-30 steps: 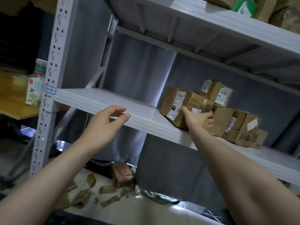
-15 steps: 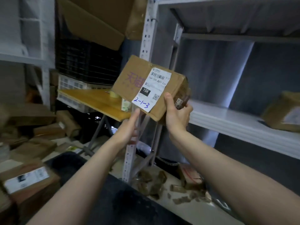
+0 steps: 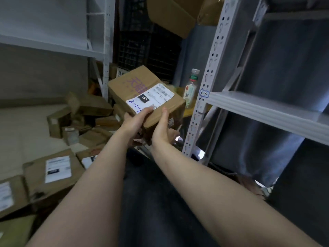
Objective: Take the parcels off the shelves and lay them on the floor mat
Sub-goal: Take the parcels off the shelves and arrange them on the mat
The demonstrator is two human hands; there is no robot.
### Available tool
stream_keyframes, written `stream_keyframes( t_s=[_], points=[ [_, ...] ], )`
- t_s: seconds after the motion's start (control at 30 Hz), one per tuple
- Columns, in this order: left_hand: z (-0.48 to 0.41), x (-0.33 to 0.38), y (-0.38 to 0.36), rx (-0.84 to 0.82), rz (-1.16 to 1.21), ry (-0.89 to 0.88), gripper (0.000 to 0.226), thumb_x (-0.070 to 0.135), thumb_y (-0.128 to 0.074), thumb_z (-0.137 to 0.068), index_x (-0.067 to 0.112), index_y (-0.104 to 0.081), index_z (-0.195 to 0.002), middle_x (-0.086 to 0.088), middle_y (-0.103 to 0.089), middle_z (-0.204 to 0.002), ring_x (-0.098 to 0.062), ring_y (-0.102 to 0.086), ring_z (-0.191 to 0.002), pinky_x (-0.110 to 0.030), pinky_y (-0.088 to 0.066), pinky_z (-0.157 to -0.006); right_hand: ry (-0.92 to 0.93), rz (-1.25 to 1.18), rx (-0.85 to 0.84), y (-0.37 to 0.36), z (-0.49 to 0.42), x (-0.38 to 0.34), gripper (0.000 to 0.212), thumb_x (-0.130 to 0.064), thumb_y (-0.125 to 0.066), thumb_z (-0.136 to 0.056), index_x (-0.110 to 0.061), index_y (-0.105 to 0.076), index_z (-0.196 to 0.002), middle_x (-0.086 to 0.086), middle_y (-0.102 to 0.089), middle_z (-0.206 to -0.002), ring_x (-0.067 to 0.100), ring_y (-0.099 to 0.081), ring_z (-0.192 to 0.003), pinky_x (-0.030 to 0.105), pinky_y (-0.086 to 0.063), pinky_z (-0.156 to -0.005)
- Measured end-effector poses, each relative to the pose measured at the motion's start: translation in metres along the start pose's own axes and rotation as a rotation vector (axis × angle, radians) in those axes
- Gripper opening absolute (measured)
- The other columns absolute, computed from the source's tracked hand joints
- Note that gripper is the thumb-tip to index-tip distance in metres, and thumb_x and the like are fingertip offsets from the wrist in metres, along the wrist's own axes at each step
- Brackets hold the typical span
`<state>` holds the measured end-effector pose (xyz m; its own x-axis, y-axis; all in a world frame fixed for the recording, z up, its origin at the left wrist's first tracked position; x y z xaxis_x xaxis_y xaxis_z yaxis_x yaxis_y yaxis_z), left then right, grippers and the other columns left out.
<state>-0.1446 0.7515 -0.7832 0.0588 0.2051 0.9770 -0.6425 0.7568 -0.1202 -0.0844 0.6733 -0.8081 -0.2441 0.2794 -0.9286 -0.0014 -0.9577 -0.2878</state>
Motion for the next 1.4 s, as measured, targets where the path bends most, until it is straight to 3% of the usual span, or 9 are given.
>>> stream_keyframes(
  t_s=[0.17, 0.37, 0.53, 0.67, 0.73, 0.83, 1.07, 1.23, 1.4],
  points=[
    [0.000, -0.024, 0.020, -0.011, -0.229, 0.122, 0.092, 0.054, -0.070, -0.082, 0.027, -0.020, -0.154, -0.011, -0.047, -0.143, -0.035, -0.057, -0.106, -0.049, -0.052, -0.087, -0.129, -0.102, 0.065, -0.015, -0.007, 0.052, 0.106, -0.081, -0.064, -0.054, -0.014, -0.044, -0.133, 0.011, -0.055, -0.120, 0.034, -0.060, -0.107, 0.050, -0.054, -0.093],
    [-0.003, -0.057, 0.047, -0.026, -0.581, 0.227, 0.045, 0.050, -0.052, -0.096, 0.017, -0.048, -0.127, -0.013, -0.053, -0.129, -0.031, -0.059, -0.090, -0.039, -0.051, -0.081, -0.223, -0.012, 0.214, 0.028, -0.044, 0.099, 0.116, -0.085, -0.061, -0.055, -0.016, -0.033, -0.143, 0.015, -0.052, -0.134, 0.036, -0.058, -0.115, 0.049, -0.053, -0.096],
    [-0.014, -0.097, 0.083, 0.042, -0.595, 0.400, 0.066, 0.048, -0.049, -0.099, 0.010, -0.033, -0.151, -0.018, -0.041, -0.149, -0.038, -0.049, -0.127, -0.049, -0.044, -0.105, -0.364, 0.152, 0.301, 0.057, -0.070, 0.130, 0.113, -0.079, -0.062, -0.058, -0.014, -0.033, -0.145, 0.014, -0.050, -0.135, 0.036, -0.055, -0.116, 0.050, -0.051, -0.096],
    [-0.017, -0.112, 0.086, 0.063, -0.436, 0.465, 0.056, 0.036, -0.053, -0.100, 0.005, -0.039, -0.145, -0.016, -0.056, -0.129, -0.027, -0.063, -0.091, -0.031, -0.054, -0.060, -0.412, 0.244, 0.258, 0.061, -0.079, 0.153, 0.100, -0.075, -0.064, -0.064, -0.009, -0.044, -0.137, 0.014, -0.053, -0.120, 0.035, -0.057, -0.111, 0.048, -0.052, -0.095],
    [-0.022, -0.121, 0.081, 0.073, -0.388, 0.446, 0.047, 0.026, -0.053, -0.100, 0.001, -0.046, -0.140, -0.018, -0.056, -0.136, -0.025, -0.062, -0.101, -0.021, -0.051, -0.047, -0.433, 0.230, 0.252, 0.059, -0.082, 0.162, 0.093, -0.074, -0.062, -0.070, -0.008, -0.048, -0.134, 0.010, -0.050, -0.108, 0.031, -0.057, -0.101, 0.044, -0.055, -0.087],
    [-0.032, -0.134, 0.074, 0.045, -0.406, 0.501, 0.059, 0.035, -0.055, -0.099, 0.007, -0.035, -0.146, -0.017, -0.046, -0.145, -0.036, -0.049, -0.129, -0.036, -0.047, -0.102, -0.482, 0.163, 0.265, 0.055, -0.089, 0.174, 0.085, -0.071, -0.060, -0.077, -0.010, -0.046, -0.135, 0.010, -0.045, -0.108, 0.027, -0.051, -0.093, 0.037, -0.050, -0.062],
    [-0.058, -0.151, 0.072, 0.088, -0.480, 0.395, 0.055, 0.036, -0.052, -0.100, 0.002, -0.040, -0.142, -0.013, -0.048, -0.142, -0.033, -0.049, -0.129, -0.042, -0.040, -0.110, -0.516, 0.150, 0.189, 0.039, -0.118, 0.191, 0.077, -0.064, -0.064, -0.082, -0.015, -0.044, -0.138, 0.011, -0.049, -0.131, 0.031, -0.052, -0.117, 0.037, -0.047, -0.067],
    [-0.076, -0.152, 0.085, 0.138, -0.318, 0.366, 0.042, 0.022, -0.059, -0.096, -0.004, -0.052, -0.128, -0.018, -0.062, -0.123, -0.036, -0.065, -0.106, -0.043, -0.056, -0.088, -0.426, 0.347, 0.009, 0.006, -0.143, 0.193, 0.072, -0.061, -0.062, -0.086, -0.019, -0.043, -0.142, 0.009, -0.052, -0.131, 0.032, -0.054, -0.118, 0.042, -0.051, -0.070],
    [-0.080, -0.150, 0.103, 0.099, -0.406, 0.414, 0.044, 0.036, -0.059, -0.095, 0.008, -0.052, -0.128, -0.014, -0.061, -0.124, -0.029, -0.067, -0.090, -0.029, -0.048, -0.053, -0.375, 0.676, -0.114, -0.012, -0.161, 0.212, 0.069, -0.027, -0.062, -0.095, -0.017, -0.025, -0.153, 0.016, -0.046, -0.145, 0.041, -0.058, -0.116, 0.051, -0.059, -0.068]
  ],
)
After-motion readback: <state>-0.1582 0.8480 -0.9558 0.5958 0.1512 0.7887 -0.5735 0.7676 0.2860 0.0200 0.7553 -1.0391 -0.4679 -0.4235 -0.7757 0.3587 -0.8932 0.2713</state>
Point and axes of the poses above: each hand's wrist, its own z-axis away from the middle knuckle, its own y-axis out of the back of the hand, x = y × z, the point moved 3 cm from there along -z, towards the middle knuckle
